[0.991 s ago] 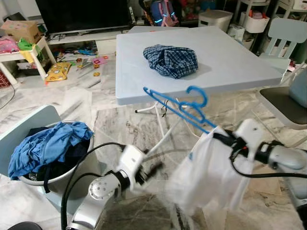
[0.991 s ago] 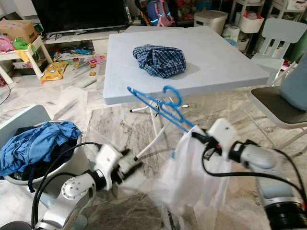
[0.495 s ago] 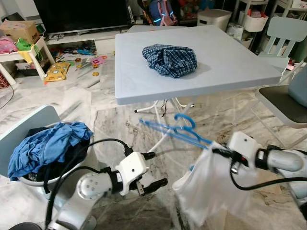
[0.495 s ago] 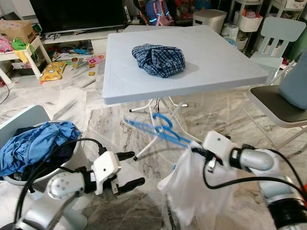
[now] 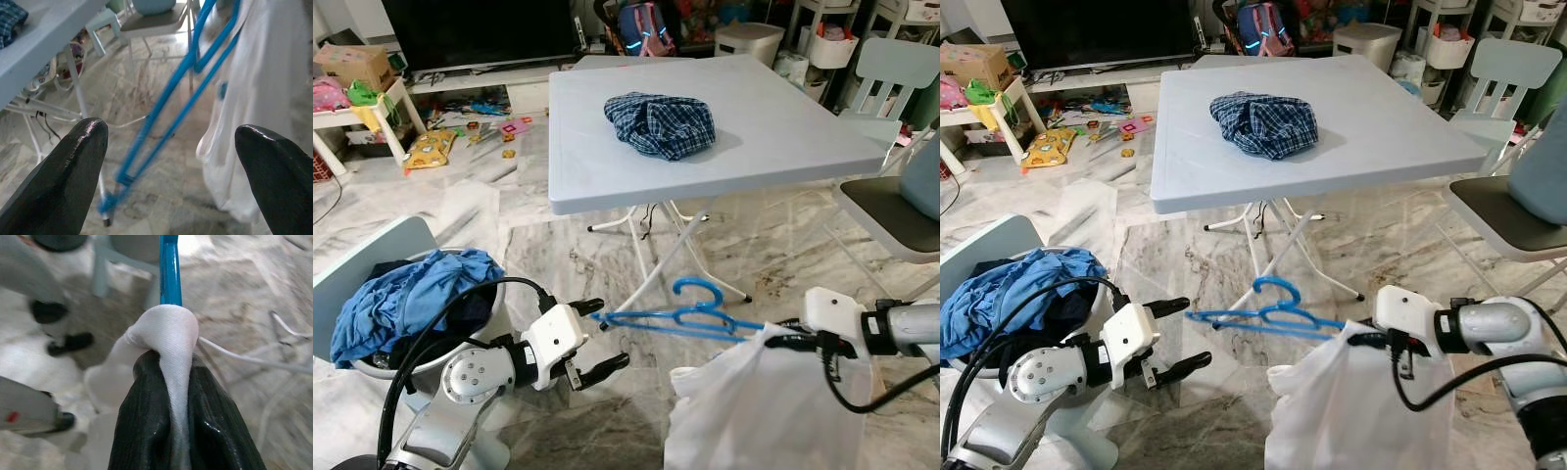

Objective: Hang hanger

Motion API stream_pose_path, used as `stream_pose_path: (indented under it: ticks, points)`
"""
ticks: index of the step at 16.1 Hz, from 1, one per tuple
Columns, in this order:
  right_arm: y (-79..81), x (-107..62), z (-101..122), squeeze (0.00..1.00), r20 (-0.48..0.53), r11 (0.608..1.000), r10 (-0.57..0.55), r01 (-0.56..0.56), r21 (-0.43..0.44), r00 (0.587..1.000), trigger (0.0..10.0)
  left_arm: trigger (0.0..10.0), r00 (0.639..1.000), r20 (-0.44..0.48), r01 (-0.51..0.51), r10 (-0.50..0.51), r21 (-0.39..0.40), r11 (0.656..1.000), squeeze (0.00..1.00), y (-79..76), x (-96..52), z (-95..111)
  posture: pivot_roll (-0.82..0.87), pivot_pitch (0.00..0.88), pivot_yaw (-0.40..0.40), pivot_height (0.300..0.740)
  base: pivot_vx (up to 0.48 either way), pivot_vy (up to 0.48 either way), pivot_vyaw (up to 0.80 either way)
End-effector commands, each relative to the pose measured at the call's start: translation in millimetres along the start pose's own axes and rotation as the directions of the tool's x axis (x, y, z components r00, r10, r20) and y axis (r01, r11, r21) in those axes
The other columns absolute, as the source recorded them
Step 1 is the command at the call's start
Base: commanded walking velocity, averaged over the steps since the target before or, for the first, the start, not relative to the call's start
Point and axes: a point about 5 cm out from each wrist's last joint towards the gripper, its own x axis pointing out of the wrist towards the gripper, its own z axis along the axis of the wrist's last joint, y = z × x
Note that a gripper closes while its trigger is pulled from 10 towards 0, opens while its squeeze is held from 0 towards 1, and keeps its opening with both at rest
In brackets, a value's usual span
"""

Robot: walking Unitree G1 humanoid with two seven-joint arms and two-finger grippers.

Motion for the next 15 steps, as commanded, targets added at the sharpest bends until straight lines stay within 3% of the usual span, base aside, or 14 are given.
stream_pose_path:
  ticks: [1,4,5,6,10,11,12,13,15]
  points:
    - [-7.7,-8.5,16.4,0.0,0.039,0.998,0.016,-0.014,-0.058,0.999,10.0,10.0,1.0,-0.024,-0.009,0.01,0.021,1.0,1.0,3.7,-2.7,-3.1,-0.17,0.0,0.028,0.74,0.0,0.0,0.0]
    - [-1.2,-12.6,23.3,0.0,0.084,0.993,0.107,-0.103,-0.055,0.991,10.0,10.0,0.999,-0.016,0.038,-0.037,0.028,0.999,1.0,-0.3,-0.2,-4.7,-0.17,0.0,0.031,0.74,0.0,0.0,0.0]
    - [2.4,-13.1,23.1,0.0,0.073,0.989,0.135,-0.131,-0.065,0.988,10.0,10.0,0.999,-0.013,0.044,-0.044,0.03,0.999,0.36,0.3,1.6,-4.2,-0.17,0.0,0.032,0.74,0.0,0.0,0.0]
    - [5.1,-13.8,23.6,0.0,0.072,0.985,0.162,-0.157,-0.065,0.984,10.0,10.0,0.999,-0.005,0.051,-0.051,0.024,0.998,0.0,1.4,2.8,-3.6,-0.17,0.0,0.033,0.74,0.0,0.0,0.0]
    - [12.5,-9.6,25.4,0.0,0.069,0.976,0.212,-0.207,-0.074,0.975,10.0,10.0,0.995,0.033,0.098,-0.098,-0.017,0.995,0.0,6.5,8.8,3.3,-0.18,0.0,0.034,0.74,0.0,0.0,0.0]
    - [12.5,-6.0,28.6,0.0,0.082,0.976,0.209,-0.203,-0.082,0.974,10.0,8.9,0.99,0.039,0.135,-0.134,-0.03,0.99,0.0,4.4,11.7,4.6,-0.18,0.0,0.036,0.74,0.0,0.0,0.0]
    - [11.8,-3.8,31.0,0.0,0.091,0.976,0.205,-0.197,-0.089,0.975,10.0,5.3,0.984,0.036,0.174,-0.173,-0.037,0.984,0.0,1.2,13.6,4.6,-0.18,0.0,0.038,0.74,0.0,0.0,0.0]
    - [11.2,-2.4,32.8,0.0,0.098,0.977,0.201,-0.192,-0.095,0.975,10.0,2.6,0.975,0.039,0.219,-0.217,-0.054,0.974,0.0,-2.9,15.3,4.2,-0.18,0.0,0.038,0.74,0.0,0.0,0.0]
    - [11.8,-1.7,34.0,0.0,0.099,0.976,0.206,-0.197,-0.097,0.973,10.0,0.0,0.965,0.043,0.26,-0.258,-0.063,0.963,0.0,-5.2,16.7,4.7,-0.18,0.0,0.036,0.74,0.0,0.0,0.0]
